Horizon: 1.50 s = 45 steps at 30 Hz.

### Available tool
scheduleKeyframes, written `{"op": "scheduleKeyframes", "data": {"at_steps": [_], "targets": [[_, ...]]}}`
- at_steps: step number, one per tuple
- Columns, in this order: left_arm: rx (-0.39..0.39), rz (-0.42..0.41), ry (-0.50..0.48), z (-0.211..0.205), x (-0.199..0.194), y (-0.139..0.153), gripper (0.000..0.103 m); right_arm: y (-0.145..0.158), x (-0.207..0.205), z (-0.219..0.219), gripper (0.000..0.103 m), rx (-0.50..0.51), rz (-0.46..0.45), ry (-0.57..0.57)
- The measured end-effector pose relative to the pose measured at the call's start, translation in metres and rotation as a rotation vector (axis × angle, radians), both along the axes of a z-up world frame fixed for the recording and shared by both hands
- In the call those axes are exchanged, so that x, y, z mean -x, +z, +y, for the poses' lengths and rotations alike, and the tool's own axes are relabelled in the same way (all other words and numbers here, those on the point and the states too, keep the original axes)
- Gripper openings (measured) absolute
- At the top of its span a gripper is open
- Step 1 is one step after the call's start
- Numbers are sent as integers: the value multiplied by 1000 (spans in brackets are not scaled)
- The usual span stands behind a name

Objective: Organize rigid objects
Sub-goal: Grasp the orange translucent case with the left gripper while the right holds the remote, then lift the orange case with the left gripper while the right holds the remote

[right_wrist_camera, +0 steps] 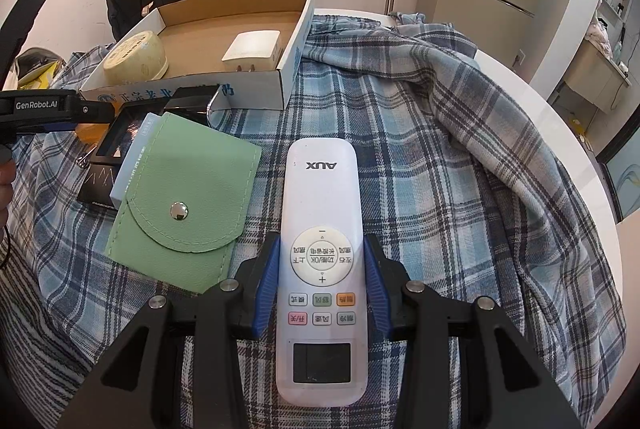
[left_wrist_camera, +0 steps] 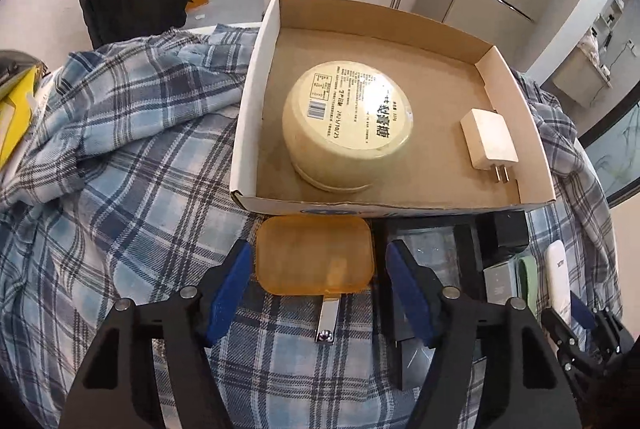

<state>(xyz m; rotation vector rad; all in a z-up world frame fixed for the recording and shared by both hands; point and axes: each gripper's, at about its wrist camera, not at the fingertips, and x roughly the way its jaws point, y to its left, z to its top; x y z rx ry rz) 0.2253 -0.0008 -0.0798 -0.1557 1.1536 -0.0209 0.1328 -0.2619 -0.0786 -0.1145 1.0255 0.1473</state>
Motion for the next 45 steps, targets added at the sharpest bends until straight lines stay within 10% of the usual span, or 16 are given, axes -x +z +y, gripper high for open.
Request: {"op": "scheduleKeyframes", "data": {"at_steps": [16,27,35,40,45], "targets": [[-56,-8,-12,16,13,6,62,-1,-2,-7,60,0,15,-39],[-32,-10,11,17,9,1,62,0,-2,-5,57,6,9,-26],[-25,-225,-6,13,72,57,62,3,3,3,43,-6,4,14],[122,-185,-46,15,93,65,62,0,4,7,39,25,1,28],[60,-215,-58,12,102,73,62,3,3,2,39,-1,-4,11]]}}
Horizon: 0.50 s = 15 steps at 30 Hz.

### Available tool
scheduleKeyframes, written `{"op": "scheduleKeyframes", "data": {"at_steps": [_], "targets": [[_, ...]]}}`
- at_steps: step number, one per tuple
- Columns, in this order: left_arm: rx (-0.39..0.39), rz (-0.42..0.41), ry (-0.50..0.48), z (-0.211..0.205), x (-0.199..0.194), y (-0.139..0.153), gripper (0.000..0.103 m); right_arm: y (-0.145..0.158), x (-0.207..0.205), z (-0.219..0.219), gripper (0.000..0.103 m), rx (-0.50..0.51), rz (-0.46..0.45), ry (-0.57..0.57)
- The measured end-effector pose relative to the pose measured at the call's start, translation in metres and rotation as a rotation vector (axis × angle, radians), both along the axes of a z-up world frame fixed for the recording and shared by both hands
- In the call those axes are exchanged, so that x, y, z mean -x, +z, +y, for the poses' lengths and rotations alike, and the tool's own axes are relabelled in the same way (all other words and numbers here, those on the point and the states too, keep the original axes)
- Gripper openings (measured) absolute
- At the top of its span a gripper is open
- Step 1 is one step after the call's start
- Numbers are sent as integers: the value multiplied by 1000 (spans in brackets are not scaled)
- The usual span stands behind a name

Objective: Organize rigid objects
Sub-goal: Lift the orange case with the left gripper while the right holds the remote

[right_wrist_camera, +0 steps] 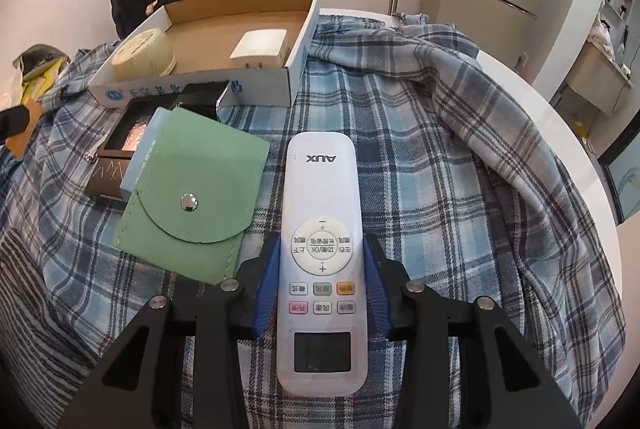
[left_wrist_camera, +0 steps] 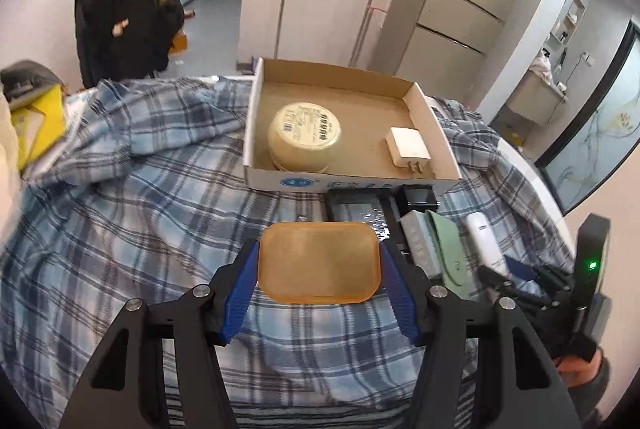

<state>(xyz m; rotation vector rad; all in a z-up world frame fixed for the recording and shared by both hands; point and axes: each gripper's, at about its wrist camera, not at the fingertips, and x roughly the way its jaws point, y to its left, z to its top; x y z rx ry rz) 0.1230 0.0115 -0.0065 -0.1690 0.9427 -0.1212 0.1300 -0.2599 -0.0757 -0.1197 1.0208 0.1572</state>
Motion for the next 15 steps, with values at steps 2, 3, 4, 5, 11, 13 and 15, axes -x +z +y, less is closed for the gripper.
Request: {"op": "scheduleKeyframes", "data": {"at_steps": [2,3,4,5,11,13,15], "targets": [[-2,3,3,2,3,-1,62,4,2,3,39,37,-30,0],[-1,7,-1,4,4,0,62,6,4,5,39,54,-46,4],[-6,5,-2,5,5,1,62,8,5,6,39,56,-53,11],[-12,2,0,6,7,3,62,10,6,7,39,46,-51,16],[-25,-23,1,11,13,14,62,32,5,5,39,7,-54,11],[-27,-36,1,10,11,19,62,41,2,6,39,16,-65,17],[-32,-47,-3,7,8,24,62,50,-2,8,39,18,-75,18]]}}
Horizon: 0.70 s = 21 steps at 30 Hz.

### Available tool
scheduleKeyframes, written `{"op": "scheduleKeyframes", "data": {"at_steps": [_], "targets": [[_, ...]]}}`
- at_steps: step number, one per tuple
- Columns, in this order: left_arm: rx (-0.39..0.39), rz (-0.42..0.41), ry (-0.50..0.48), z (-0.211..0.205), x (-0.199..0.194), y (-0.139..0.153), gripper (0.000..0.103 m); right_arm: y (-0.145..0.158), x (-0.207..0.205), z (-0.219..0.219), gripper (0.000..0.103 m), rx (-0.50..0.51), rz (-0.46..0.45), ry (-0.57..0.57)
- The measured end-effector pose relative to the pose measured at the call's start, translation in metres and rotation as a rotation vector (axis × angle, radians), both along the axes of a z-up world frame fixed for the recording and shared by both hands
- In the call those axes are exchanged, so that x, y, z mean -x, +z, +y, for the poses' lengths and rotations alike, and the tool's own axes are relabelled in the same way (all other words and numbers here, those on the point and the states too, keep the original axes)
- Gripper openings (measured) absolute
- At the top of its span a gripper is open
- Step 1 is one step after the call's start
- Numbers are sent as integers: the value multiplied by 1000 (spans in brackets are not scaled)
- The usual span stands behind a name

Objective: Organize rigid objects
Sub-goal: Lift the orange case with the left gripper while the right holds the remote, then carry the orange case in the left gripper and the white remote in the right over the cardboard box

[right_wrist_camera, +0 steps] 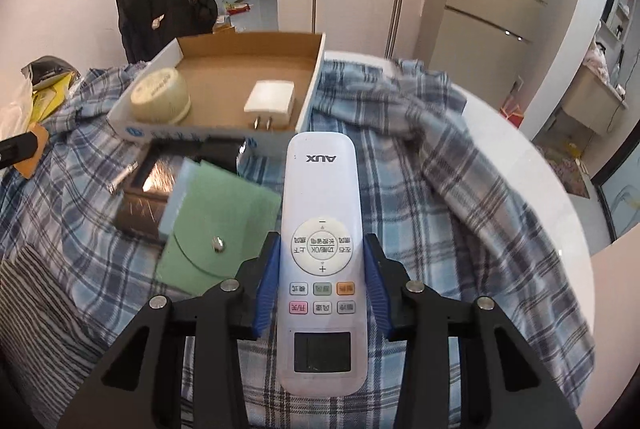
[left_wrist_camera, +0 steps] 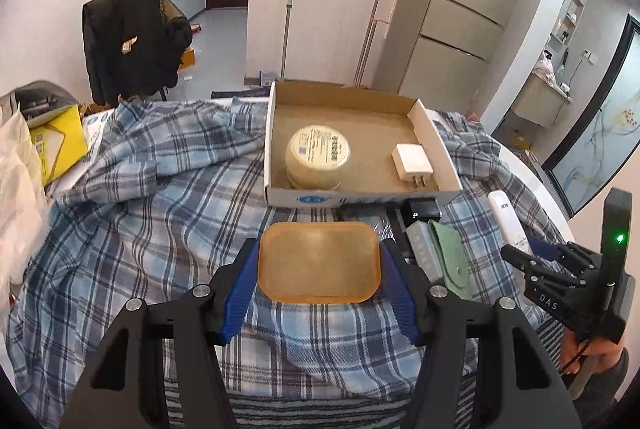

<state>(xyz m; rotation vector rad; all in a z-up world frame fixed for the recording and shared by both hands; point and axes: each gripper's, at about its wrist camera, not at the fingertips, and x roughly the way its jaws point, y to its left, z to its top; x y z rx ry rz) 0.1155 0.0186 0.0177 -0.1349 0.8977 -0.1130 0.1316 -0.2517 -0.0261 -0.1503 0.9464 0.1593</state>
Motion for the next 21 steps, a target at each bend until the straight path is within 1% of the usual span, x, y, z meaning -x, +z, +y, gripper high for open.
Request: {"op": "scheduleKeyframes", "data": {"at_steps": [5,6,7,8,11,14,16,19,21], "targets": [[-24,-44,-23,-11,-14,13,62,25,-19,4,39,-31,-27,0],[-31,-60,-22,-13,-20,14,62,30,-27,6,39,-40,-32,-3],[-32,-65,-2,-14,-27,13,62,34,-34,8,39,-45,-35,-12],[-26,-59,7,-15,-34,12,62,39,-43,10,39,-52,-38,-26],[2,-23,-9,-24,-63,4,62,49,-67,18,39,-73,-43,-38],[-3,10,-33,-36,-90,-5,62,55,-83,23,39,-105,-40,-44],[-25,43,-48,-45,-106,-14,62,57,-88,22,39,-136,-42,-36],[-15,77,-61,-55,-122,-26,62,53,-93,18,39,-146,-54,-49],[-35,94,-72,-67,-133,-36,62,45,-98,14,39,-134,-56,-62]]}}
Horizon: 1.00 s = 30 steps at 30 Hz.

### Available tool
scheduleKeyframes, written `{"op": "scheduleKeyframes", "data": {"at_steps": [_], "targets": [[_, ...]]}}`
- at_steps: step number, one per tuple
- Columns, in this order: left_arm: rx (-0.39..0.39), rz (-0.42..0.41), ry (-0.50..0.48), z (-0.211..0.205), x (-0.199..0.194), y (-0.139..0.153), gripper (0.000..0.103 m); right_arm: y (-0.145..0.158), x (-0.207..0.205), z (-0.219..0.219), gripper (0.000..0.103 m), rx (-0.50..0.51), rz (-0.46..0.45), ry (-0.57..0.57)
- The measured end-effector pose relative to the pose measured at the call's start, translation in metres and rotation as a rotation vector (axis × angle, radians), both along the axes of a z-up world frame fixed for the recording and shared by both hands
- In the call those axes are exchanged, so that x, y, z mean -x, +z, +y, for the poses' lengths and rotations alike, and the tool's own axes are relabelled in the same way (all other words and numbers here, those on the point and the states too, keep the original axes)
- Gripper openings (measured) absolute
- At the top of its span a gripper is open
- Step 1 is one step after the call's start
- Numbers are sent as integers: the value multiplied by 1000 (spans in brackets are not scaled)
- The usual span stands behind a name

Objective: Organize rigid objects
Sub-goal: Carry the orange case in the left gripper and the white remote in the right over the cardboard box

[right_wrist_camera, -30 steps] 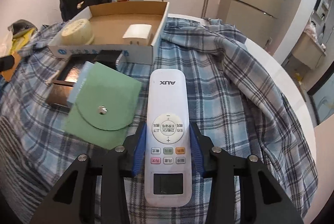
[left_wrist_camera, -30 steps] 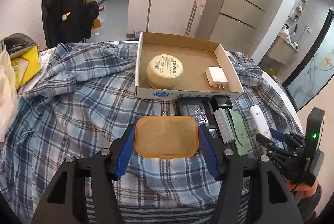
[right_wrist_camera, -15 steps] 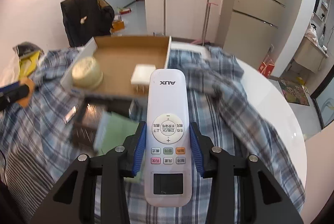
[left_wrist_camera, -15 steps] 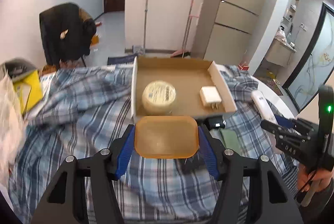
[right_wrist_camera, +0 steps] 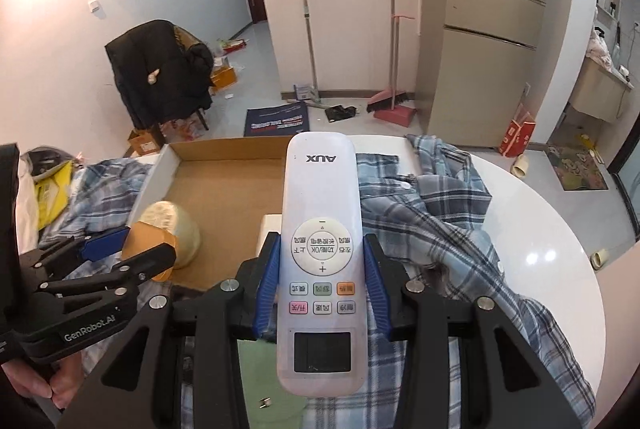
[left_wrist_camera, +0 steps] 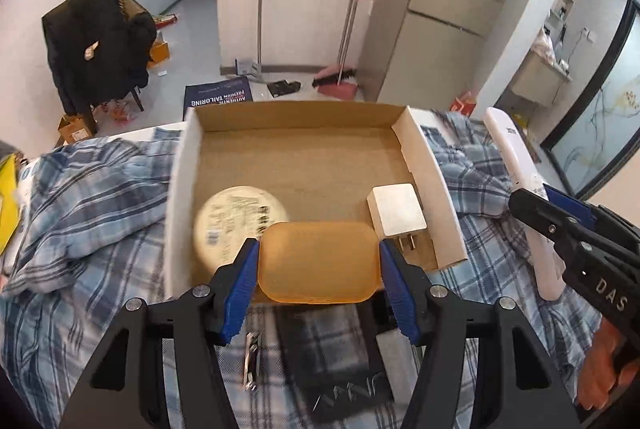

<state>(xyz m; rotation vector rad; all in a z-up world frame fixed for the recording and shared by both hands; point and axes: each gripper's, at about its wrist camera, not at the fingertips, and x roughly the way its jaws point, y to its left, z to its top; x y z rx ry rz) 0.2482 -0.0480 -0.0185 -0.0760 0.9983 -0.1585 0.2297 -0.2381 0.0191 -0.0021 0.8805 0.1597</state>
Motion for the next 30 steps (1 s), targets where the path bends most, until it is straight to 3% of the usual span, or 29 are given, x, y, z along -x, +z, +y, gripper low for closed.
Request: {"op": "scheduleKeyframes", "data": {"at_steps": [3,7,11,16,19,21,24,26,27,30], "targets": [[-14,24,-16,-14,-12,-14,62,-16,-10,-8,39,-10,38,-19],[-103,16,-30,-36,-19,-29,63,-34,-19,-22,39,-20,90,-40],[-78,76,-31,-40,-28,-47,63,-40,-23,-32,39,-21,106,-61],[-77,81,-30,-40,-33,-56,63,-38,-21,-35,39,-26,102,-59],[-59,105,-36,-42,-36,-59,74,-37,-21,-33,39,-20,100,-55],[-50,74,-36,-41,-32,-54,77,-38,-21,-33,39,-22,105,-53],[-99,35,-31,-40,-23,-40,78,-38,-20,-32,39,-6,107,-53],[-93,-25,-43,-35,-12,-24,81,-36,-19,-32,39,-16,98,-57],[-88,-56,-35,-30,-7,-15,88,-35,-19,-33,39,-19,92,-56],[-79,-173,14,-9,3,8,89,-31,-15,-27,39,9,64,-55]]}}
